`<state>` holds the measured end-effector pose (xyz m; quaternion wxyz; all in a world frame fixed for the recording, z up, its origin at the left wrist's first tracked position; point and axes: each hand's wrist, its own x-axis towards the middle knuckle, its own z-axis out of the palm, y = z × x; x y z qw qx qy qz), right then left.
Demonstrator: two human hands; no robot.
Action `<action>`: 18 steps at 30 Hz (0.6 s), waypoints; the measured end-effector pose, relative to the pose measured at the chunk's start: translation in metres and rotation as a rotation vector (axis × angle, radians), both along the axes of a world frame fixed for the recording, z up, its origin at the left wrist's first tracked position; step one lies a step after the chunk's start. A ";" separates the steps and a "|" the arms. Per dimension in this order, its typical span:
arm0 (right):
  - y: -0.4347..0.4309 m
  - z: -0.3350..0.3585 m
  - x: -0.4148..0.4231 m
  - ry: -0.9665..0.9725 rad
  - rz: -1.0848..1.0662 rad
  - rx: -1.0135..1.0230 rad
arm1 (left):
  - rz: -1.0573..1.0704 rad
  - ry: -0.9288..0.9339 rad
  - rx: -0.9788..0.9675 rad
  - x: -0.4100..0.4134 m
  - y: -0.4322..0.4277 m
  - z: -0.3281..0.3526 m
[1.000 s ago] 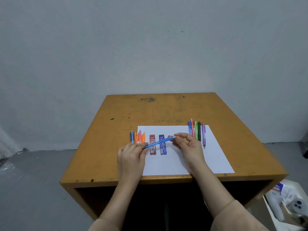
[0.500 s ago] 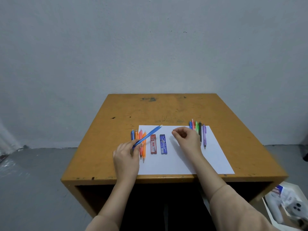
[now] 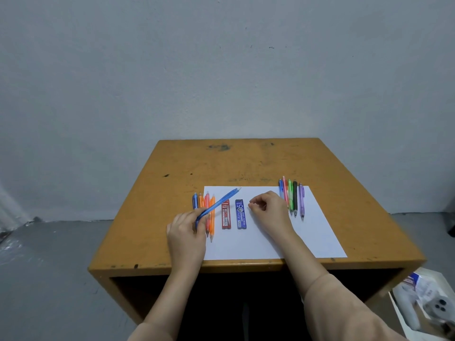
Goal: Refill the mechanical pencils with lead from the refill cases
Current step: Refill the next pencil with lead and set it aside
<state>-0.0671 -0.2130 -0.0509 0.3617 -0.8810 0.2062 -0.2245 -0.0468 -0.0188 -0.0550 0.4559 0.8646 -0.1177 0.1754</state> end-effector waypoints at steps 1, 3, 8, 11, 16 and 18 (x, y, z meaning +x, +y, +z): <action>0.000 0.000 0.000 0.009 0.003 -0.003 | -0.001 0.004 0.003 0.000 0.000 0.000; 0.000 0.000 0.001 0.022 0.010 -0.011 | -0.003 0.010 0.010 0.000 0.000 0.000; 0.002 0.002 0.001 0.051 0.020 -0.041 | -0.007 0.025 0.023 0.000 0.000 0.001; 0.002 0.003 0.001 0.064 0.024 -0.049 | -0.012 0.027 0.033 0.000 0.000 0.000; 0.003 0.002 0.003 0.086 0.018 -0.059 | -0.018 0.025 0.037 0.000 0.000 0.001; 0.002 0.001 0.002 0.074 0.026 -0.056 | -0.016 0.027 0.045 -0.001 0.000 0.001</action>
